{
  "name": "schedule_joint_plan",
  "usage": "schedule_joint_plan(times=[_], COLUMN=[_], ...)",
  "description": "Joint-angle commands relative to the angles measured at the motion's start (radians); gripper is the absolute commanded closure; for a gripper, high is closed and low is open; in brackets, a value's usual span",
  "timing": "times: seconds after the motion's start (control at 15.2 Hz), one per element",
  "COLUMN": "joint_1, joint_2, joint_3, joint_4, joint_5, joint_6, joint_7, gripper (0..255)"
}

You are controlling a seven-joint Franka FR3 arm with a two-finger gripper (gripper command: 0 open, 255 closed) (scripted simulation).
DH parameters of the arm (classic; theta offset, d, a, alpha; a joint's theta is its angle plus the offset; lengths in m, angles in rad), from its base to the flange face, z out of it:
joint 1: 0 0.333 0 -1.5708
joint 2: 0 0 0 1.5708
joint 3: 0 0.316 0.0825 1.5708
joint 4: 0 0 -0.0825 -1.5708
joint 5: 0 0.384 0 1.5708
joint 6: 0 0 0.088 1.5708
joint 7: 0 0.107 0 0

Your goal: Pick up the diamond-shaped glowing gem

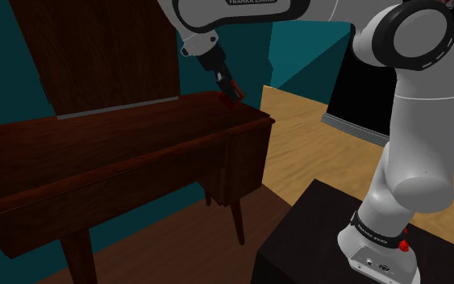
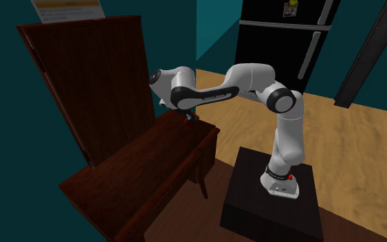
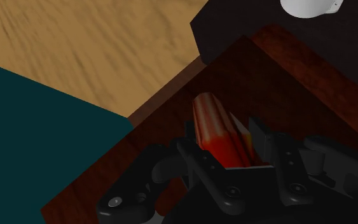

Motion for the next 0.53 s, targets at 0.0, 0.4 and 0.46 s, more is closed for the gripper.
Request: schedule_joint_plan(times=[0.0, 0.4, 0.46], joint_1=[0.000, 0.007, 0.009], joint_2=[0.000, 0.012, 0.017], joint_3=[0.000, 0.000, 0.001], joint_4=[0.000, 0.056, 0.076], joint_5=[0.000, -0.010, -0.014], joint_6=[0.000, -0.042, -0.057], joint_7=[0.000, -0.015, -0.020], gripper=[255, 255, 255])
